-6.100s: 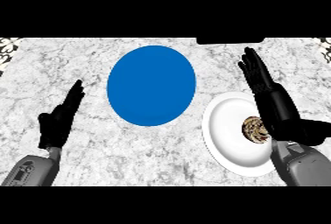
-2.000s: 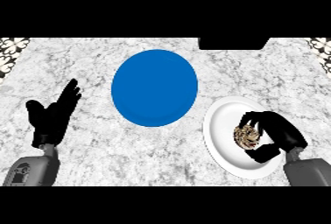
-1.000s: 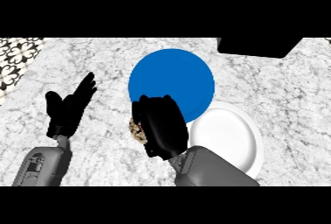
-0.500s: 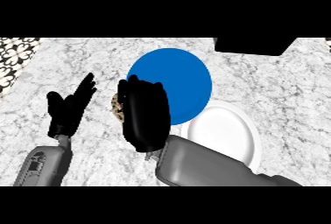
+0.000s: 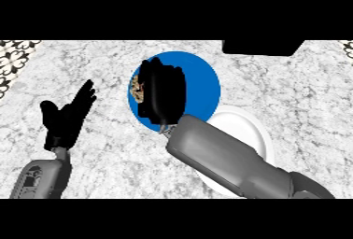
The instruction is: Pick the cupcake from the plate and place it in the plate
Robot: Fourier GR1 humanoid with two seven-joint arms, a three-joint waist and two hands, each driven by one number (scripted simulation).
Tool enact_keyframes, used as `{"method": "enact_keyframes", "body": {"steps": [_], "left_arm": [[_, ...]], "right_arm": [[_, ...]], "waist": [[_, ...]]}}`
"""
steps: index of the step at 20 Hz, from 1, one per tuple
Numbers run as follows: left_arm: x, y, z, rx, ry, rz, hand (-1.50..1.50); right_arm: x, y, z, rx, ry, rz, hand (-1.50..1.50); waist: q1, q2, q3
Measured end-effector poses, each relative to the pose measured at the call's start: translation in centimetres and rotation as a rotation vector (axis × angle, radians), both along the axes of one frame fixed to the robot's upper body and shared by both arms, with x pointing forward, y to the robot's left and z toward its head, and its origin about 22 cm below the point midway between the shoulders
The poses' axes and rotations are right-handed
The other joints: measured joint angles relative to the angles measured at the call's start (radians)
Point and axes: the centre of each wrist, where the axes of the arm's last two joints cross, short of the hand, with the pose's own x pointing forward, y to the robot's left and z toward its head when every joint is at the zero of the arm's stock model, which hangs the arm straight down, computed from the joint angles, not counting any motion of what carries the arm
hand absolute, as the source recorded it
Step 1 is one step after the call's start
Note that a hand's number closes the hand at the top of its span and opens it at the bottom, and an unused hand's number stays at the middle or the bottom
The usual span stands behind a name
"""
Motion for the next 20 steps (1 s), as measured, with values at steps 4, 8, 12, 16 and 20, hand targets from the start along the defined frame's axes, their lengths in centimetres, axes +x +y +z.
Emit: {"method": "enact_keyframes", "body": {"steps": [4, 8, 12, 16, 20], "left_arm": [[0.0, 0.5, 0.6, 0.004, -0.004, 0.020, 0.00], [-0.4, 0.9, 0.3, 0.009, -0.009, 0.022, 0.00], [-0.2, 0.3, 0.4, 0.003, -0.013, 0.013, 0.00], [-0.6, 0.1, 0.2, 0.001, -0.013, 0.012, 0.00], [-0.9, 0.7, -0.1, 0.006, -0.008, 0.024, 0.00]], "right_arm": [[2.4, -1.0, -1.0, 0.002, 0.048, -0.051, 1.50], [4.2, -2.5, -2.7, -0.032, 0.149, -0.057, 1.50], [5.1, -4.1, -4.3, 0.056, 0.273, -0.043, -1.50], [6.4, -5.6, -5.4, 0.067, 0.308, 0.031, -1.50], [6.6, -6.0, -5.5, 0.110, 0.204, 0.114, -1.50]], "waist": [[-0.016, -0.001, 0.001], [-0.018, 0.002, 0.001], [-0.013, 0.005, 0.001], [-0.012, 0.006, 0.001], [-0.023, 0.002, 0.002]]}}
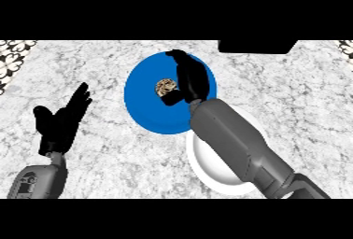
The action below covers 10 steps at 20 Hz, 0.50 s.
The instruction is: Pick the cupcake from the plate and place it in the plate
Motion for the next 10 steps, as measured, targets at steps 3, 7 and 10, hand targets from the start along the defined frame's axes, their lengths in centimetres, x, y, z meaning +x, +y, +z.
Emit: {"method": "enact_keyframes", "body": {"steps": [3, 7, 10], "left_arm": [[0.1, 0.0, -0.2, -0.009, 0.001, 0.001, 0.00], [0.0, -0.1, -0.5, -0.005, -0.001, 0.013, 0.00], [0.0, 0.4, -0.2, 0.001, 0.001, 0.018, 0.00]], "right_arm": [[-0.4, 0.5, 1.1, 0.099, -0.110, 0.069, -1.50], [-1.0, 1.4, 3.9, 0.267, -0.181, 0.150, -1.50], [-1.7, 1.6, 5.0, 0.401, -0.145, 0.146, -1.50]], "waist": [[0.000, 0.000, 0.000], [-0.005, -0.004, 0.000], [-0.010, -0.007, 0.000]]}}
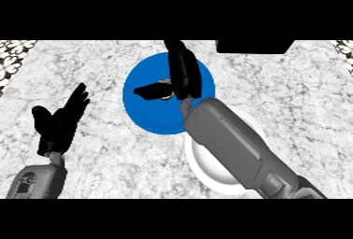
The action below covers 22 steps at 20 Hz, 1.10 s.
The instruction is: Pick the cupcake from the plate and place it in the plate
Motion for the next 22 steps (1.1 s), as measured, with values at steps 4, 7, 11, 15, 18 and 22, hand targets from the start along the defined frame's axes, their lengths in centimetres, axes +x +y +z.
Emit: {"method": "enact_keyframes", "body": {"steps": [4, 7, 11, 15, 18, 22], "left_arm": [[-0.1, -0.1, 0.0, 0.000, 0.007, 0.006, 0.00], [0.0, -0.1, 0.2, -0.002, 0.004, 0.006, 0.00], [-0.4, 0.4, 0.4, 0.000, 0.002, 0.011, 0.00], [0.1, 0.8, 0.4, -0.005, 0.007, 0.010, 0.00], [-0.1, 0.7, 0.4, -0.005, 0.009, 0.011, 0.00], [-0.7, 0.1, 0.5, -0.008, 0.011, 0.014, 0.00]], "right_arm": [[-0.6, -0.8, 0.5, 0.151, 0.120, 0.053, -1.50], [-0.7, -1.8, 0.1, 0.215, 0.177, 0.098, -1.50], [-0.4, -4.5, -1.5, 0.240, 0.178, 0.126, -1.50], [0.3, -6.6, -2.3, 0.250, 0.160, 0.136, -1.50], [0.8, -7.8, -3.1, 0.242, 0.155, 0.129, -1.50], [0.8, -9.8, -3.7, 0.238, 0.149, 0.111, -1.50]], "waist": [[-0.008, -0.001, 0.000], [-0.013, -0.002, 0.000], [-0.017, -0.002, 0.000], [-0.019, -0.002, 0.000], [-0.019, -0.002, -0.001], [-0.019, -0.003, 0.000]]}}
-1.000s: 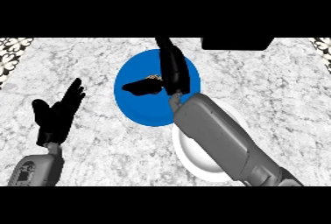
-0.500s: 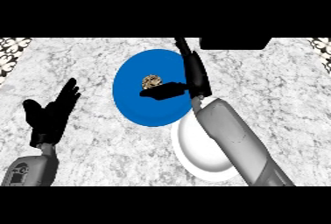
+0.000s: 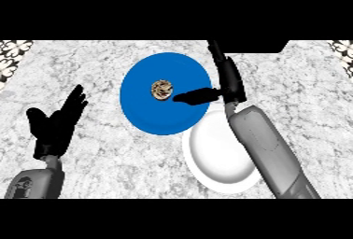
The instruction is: Pick the cupcake from the plate and place it in the plate
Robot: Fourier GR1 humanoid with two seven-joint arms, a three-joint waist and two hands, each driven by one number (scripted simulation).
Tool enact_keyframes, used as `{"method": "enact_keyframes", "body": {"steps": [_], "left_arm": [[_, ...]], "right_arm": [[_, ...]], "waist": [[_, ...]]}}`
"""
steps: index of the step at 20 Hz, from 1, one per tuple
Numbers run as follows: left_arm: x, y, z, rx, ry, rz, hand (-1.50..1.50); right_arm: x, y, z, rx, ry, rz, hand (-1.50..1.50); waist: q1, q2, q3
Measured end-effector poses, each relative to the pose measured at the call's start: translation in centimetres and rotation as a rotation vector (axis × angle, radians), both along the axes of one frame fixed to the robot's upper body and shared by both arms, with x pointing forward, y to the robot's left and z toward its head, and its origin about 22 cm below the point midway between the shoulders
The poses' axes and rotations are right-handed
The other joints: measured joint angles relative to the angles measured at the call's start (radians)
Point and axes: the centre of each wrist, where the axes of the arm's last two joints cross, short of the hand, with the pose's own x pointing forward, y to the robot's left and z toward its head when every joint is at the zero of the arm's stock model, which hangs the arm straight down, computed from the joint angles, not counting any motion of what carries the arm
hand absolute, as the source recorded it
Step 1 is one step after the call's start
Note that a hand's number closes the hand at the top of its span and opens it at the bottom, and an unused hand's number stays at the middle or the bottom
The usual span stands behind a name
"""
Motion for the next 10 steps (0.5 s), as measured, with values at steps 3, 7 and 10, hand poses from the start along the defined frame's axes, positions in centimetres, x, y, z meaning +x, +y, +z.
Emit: {"method": "enact_keyframes", "body": {"steps": [3, 7, 10], "left_arm": [[-0.1, 0.2, -0.6, 0.000, -0.004, -0.002, 0.00], [0.0, 0.2, -0.4, -0.002, -0.006, -0.003, 0.00], [0.4, 0.0, -0.2, 0.003, -0.004, 0.002, 0.00]], "right_arm": [[0.3, -1.5, -0.5, -0.016, -0.008, -0.009, -1.50], [0.3, -2.3, -0.4, -0.038, 0.006, -0.025, -1.50], [-0.1, -3.7, -1.0, -0.068, 0.026, -0.031, -1.50]], "waist": [[0.000, 0.000, 0.000], [-0.001, 0.000, 0.000], [-0.003, 0.000, 0.000]]}}
